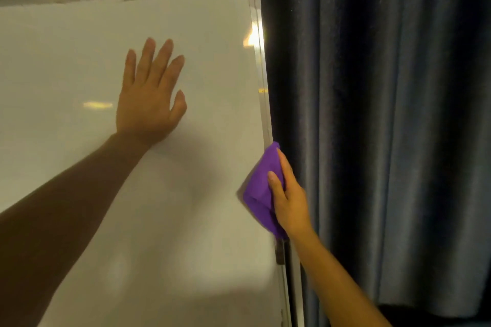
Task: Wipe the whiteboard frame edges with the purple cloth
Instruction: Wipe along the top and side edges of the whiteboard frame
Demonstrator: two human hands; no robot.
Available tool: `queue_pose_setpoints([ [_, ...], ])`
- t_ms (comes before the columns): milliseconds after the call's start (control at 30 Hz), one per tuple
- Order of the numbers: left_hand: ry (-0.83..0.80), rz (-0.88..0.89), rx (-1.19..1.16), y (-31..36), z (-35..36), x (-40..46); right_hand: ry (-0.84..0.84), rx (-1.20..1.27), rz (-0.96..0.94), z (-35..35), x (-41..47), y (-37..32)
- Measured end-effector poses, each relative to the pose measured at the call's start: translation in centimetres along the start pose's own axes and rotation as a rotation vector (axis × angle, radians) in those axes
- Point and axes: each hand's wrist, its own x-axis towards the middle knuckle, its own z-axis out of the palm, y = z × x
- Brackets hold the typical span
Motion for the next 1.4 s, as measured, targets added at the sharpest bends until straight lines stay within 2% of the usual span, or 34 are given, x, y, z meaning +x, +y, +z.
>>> queue_pose_setpoints([
  [100,-0.03,-0.037,-0.011,0.8,-0.1,-0.4,0.001,-0.052,0.001,-0.1,-1.0,0.7],
  [233,-0.09,-0.242,-0.084,3.3,-0.6,0.3,-0.025,-0.103,0.009,-0.7,-1.5,1.5],
  [300,-0.094,-0.272,-0.135,4.8,-1.0,0.2,-0.023,-0.112,0.005,-1.6,-1.5,1.6],
  [433,-0.165,-0.104,-0.199,8.0,-0.9,-3.4,0.155,-0.047,0.01,-5.7,0.2,1.2],
  [500,-0.205,-0.077,-0.246,9.6,-0.8,-5.7,0.215,-0.027,0.016,-8.9,1.3,1.2],
  [633,-0.264,0.061,-0.281,15.3,1.0,-10.0,0.14,-0.006,0.112,-13.3,0.8,3.3],
  [800,-0.243,0.108,-0.199,18.6,3.7,-12.2,-0.126,0.025,0.234,-8.9,-3.4,7.7],
  [900,-0.217,0.137,-0.153,17.6,5.3,-12.7,-0.037,0.18,0.301,-5.2,-5.1,9.2],
  [1033,-0.212,0.123,-0.094,16.7,7.2,-13.1,0.121,0.032,0.182,-1.9,-4.9,10.8],
  [1100,-0.232,0.101,-0.082,16.1,8.1,-13.2,0.17,0.046,0.152,-0.8,-4.4,11.8],
  [1233,-0.255,0.088,-0.031,15.4,9.7,-13.4,0.134,0.071,0.124,-0.4,-5.3,14.6],
  [1400,-0.243,0.041,-0.028,15.8,10.7,-13.1,0.053,0.018,0.352,-1.2,-9.3,18.4],
])
